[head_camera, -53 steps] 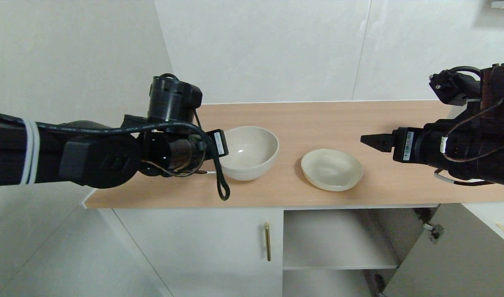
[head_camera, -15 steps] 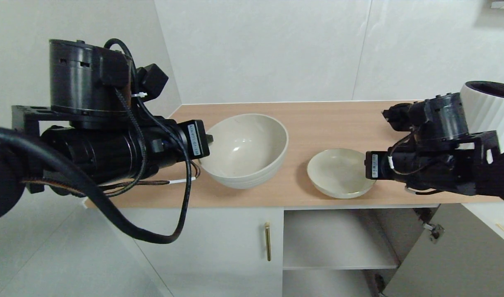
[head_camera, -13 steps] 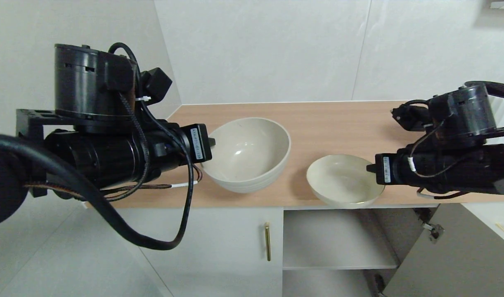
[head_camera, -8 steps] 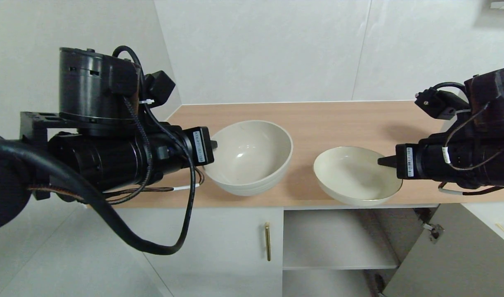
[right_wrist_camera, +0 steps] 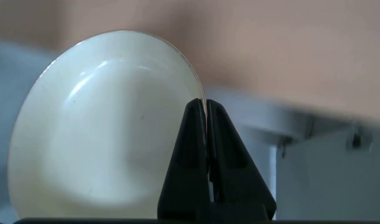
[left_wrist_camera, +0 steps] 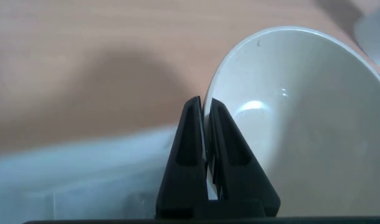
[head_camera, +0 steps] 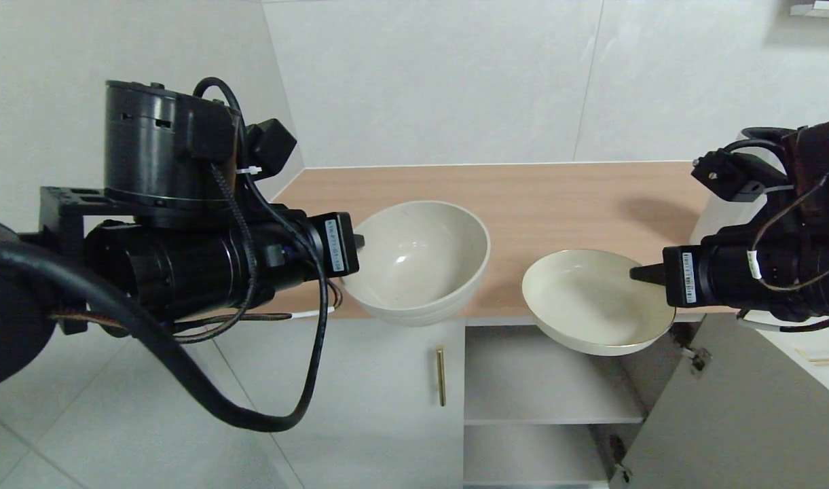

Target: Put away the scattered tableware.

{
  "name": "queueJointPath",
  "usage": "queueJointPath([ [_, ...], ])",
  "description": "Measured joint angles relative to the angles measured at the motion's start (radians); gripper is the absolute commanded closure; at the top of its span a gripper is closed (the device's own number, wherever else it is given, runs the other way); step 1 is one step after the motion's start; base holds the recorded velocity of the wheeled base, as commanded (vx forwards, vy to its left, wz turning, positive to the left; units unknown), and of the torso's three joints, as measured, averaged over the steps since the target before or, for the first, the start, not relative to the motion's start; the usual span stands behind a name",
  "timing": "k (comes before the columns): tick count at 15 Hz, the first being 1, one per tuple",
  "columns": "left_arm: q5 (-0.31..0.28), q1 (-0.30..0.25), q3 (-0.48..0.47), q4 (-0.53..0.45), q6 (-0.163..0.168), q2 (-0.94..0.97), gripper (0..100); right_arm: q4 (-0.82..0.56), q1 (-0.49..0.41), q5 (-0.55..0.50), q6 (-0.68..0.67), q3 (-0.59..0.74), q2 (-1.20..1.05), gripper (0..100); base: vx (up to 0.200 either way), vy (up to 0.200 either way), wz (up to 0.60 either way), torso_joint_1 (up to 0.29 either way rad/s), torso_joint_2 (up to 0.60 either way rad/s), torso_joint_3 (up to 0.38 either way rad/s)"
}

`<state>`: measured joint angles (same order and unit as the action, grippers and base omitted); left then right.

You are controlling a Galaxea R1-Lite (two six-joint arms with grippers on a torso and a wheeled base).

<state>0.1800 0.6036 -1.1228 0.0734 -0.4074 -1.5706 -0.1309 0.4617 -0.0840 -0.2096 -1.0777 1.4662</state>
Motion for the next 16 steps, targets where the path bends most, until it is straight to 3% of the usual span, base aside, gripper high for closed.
queueJointPath([
  [12, 0.000, -0.001, 0.008, -0.005, 0.016, -0.004, 100, 0.013, -0.004, -0.005, 0.032, 0.030, 0.000, 100, -0.017, 0.000, 0.00, 0.000, 0.00, 0.000],
  [16, 0.000, -0.001, 0.009, -0.005, 0.017, -0.010, 100, 0.023, -0.005, -0.007, 0.032, 0.036, 0.004, 100, 0.000, 0.000, 0.00, -0.123, 0.31, 0.187],
])
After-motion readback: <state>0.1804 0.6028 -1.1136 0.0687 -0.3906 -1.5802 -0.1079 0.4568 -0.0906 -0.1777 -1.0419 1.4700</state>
